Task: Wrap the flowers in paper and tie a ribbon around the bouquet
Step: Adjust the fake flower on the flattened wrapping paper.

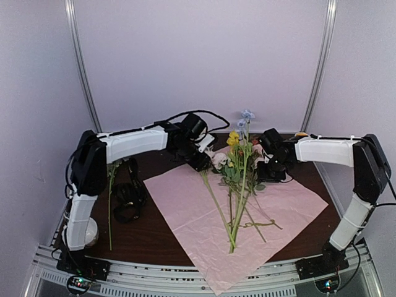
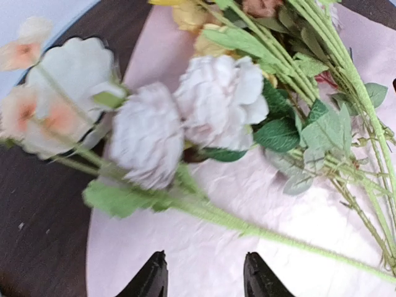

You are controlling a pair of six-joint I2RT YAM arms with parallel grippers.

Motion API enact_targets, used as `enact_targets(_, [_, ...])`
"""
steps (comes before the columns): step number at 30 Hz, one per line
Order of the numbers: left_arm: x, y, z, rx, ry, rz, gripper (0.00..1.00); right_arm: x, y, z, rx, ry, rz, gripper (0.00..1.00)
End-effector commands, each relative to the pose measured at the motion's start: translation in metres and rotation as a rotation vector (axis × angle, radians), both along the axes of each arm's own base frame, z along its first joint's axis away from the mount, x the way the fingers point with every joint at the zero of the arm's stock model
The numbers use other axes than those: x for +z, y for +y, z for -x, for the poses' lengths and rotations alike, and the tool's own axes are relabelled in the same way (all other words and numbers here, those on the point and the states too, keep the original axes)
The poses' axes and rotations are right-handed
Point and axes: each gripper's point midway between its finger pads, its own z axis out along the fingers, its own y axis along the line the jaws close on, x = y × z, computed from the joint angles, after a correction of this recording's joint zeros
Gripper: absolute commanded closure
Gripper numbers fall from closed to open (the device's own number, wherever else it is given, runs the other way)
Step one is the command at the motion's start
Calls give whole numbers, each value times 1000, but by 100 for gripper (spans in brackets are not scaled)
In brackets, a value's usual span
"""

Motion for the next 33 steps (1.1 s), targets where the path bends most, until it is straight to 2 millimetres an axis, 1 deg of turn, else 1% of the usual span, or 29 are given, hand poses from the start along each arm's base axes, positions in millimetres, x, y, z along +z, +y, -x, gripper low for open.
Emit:
enact_targets(1, [41, 70, -14, 204, -36, 32, 55, -6, -17, 16, -52, 27, 45, 70])
enact_targets(2, [39, 90, -8, 245, -19, 17, 55, -10, -17, 20, -59, 38, 40, 70])
enact_targets(3, [45, 110, -3, 283, -15, 15, 55, -14, -16, 25, -62, 47, 41, 70])
enact_targets(5, [35, 145, 9, 335, 13, -22, 55, -21, -10, 36, -62, 57, 55, 70])
enact_targets(8, [20, 179, 24, 366, 51, -79, 55, -35, 1, 54, -59, 86, 79, 70])
enact_targets(9, [17, 187, 28, 374, 64, -94, 55, -40, 6, 58, -63, 94, 77, 70])
enact_targets(11, [13, 201, 33, 391, 80, -112, 54, -44, 25, 67, -41, 99, 61, 70])
enact_targets(14, [14, 221, 35, 459, 92, -114, 54, -42, 54, 74, -20, 94, 45, 70])
enact_targets(16, [18, 223, 36, 479, 99, -79, 52, -42, 66, 79, -30, 102, 24, 71])
enact_targets(18, [20, 224, 37, 484, 95, -73, 52, -42, 72, 78, -44, 98, -16, 72])
enact_targets(21, [27, 226, 35, 488, 76, -81, 51, -36, 67, 76, -44, 85, 2, 73])
enact_targets(25, [29, 241, 36, 521, 63, -120, 51, -22, 52, 73, -28, 57, 73, 73])
enact_targets(28, [25, 258, 43, 559, 85, -134, 51, -12, 43, 73, -20, 41, 76, 73])
enact_targets(33, [14, 293, 58, 663, 168, -137, 51, 7, 27, 68, -22, 4, 48, 72])
